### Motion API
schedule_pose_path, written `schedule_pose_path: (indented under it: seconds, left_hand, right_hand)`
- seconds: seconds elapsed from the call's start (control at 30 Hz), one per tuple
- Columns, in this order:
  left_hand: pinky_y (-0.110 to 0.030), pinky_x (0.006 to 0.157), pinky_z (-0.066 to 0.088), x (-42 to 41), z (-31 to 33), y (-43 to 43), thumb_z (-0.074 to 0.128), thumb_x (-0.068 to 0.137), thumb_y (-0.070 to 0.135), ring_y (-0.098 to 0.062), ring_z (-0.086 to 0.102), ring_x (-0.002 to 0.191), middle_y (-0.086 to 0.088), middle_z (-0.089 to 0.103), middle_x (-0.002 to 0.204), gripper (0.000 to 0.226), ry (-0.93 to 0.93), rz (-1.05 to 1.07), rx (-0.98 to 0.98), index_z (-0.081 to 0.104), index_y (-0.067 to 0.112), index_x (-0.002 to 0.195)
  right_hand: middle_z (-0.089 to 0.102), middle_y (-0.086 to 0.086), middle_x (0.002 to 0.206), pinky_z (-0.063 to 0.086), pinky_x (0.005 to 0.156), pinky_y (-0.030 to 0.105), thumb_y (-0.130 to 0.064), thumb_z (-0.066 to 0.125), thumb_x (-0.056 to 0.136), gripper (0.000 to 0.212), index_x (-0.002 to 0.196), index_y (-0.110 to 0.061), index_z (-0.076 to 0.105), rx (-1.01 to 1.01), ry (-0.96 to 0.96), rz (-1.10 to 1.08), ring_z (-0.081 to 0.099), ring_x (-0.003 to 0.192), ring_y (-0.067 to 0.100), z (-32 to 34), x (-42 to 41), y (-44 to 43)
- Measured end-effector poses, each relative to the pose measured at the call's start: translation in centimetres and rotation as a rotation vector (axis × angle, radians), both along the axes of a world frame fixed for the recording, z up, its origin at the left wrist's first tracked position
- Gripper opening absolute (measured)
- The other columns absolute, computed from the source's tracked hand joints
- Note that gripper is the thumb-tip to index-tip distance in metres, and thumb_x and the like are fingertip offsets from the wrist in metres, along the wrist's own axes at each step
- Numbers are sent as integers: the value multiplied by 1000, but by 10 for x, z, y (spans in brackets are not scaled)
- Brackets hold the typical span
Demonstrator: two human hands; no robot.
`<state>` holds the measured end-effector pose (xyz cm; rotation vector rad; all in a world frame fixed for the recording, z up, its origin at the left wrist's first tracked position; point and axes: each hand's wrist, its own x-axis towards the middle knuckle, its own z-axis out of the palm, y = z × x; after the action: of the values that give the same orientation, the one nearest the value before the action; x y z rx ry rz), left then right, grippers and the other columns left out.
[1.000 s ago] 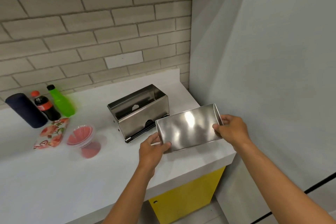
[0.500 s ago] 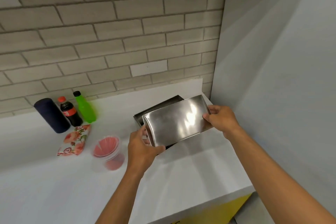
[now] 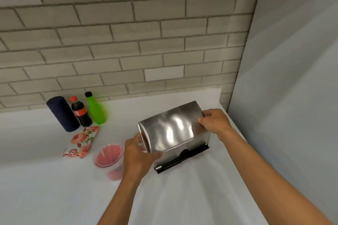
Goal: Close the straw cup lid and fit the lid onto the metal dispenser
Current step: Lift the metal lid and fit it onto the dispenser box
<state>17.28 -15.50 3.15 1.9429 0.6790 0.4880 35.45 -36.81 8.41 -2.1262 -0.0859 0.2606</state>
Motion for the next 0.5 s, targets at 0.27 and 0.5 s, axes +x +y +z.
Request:
schedule_pose_path:
  seconds: [0.27, 0.5]
  left_hand:
    - [-23, 56, 49, 12, 0, -12, 100, 39, 32, 1, 69, 66, 16, 73, 82, 65, 39, 68, -77, 67, 37, 96]
    - [-21, 57, 48, 18, 6, -18, 101, 38, 31, 1, 70, 65, 30, 70, 81, 61, 85, 86, -116, 65, 36, 87]
  right_hand:
    - [70, -7, 73, 58, 90, 41, -14, 70, 79, 14, 89, -7, 75, -99, 21, 123, 71, 91, 23, 2, 31, 0]
    - [76, 13, 103, 57, 94, 44, -21, 76, 83, 24, 98, -3, 76, -169, 33, 208, 70, 101, 30, 6, 49, -5]
